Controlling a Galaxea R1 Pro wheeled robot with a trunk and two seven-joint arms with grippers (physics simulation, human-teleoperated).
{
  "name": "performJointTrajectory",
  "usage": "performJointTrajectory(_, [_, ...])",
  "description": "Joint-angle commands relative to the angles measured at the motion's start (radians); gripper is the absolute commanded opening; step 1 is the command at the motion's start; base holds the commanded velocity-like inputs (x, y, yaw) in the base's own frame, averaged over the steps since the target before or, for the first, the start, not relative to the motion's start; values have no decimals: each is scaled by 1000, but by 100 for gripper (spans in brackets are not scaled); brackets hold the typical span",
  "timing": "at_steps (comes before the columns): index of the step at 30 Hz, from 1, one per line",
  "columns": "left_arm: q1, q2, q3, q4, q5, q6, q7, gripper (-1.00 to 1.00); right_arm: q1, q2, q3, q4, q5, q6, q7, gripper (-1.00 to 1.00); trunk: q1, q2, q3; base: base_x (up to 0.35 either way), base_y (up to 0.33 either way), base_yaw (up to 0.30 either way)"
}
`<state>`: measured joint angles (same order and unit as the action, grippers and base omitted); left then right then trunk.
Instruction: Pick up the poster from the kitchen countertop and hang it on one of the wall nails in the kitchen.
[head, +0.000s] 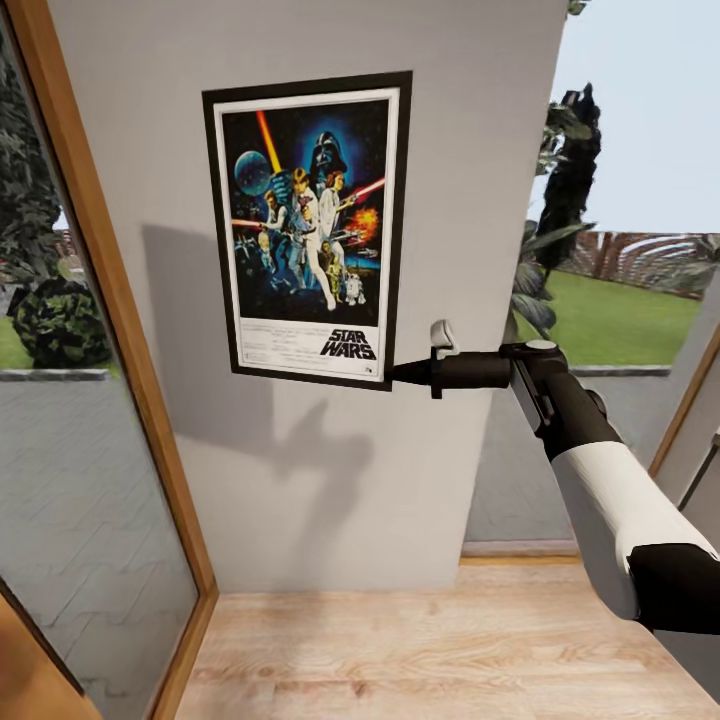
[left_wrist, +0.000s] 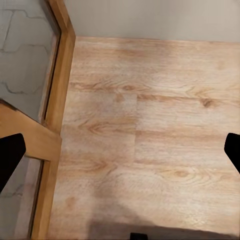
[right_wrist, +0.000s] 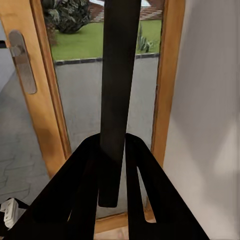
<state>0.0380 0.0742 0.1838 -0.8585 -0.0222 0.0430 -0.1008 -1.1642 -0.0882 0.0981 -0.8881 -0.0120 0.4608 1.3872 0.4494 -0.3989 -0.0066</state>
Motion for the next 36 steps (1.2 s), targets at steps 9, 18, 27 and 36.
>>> performJointTrajectory(9, [1, -1, 3, -3, -2, 5, -7, 100, 0, 0, 2, -2, -3, 13, 3, -100, 1, -1, -1, 22, 13, 0])
performJointTrajectory(18, [1, -1, 5, -4, -2, 5, -7, 100, 0, 1, 2, -2, -3, 13, 3, -100, 1, -1, -1, 44, 1, 0])
performJointTrajectory(27, [1, -1, 5, -5, -2, 5, -7, 100, 0, 1, 3, -5, -4, 10, 9, -100, 1, -1, -1, 4, 0, 0])
performJointTrajectory(36, [1, -1, 5, -6, -2, 5, -7, 100, 0, 1, 5, -5, -4, 9, 10, -100, 1, -1, -1, 0, 0, 0])
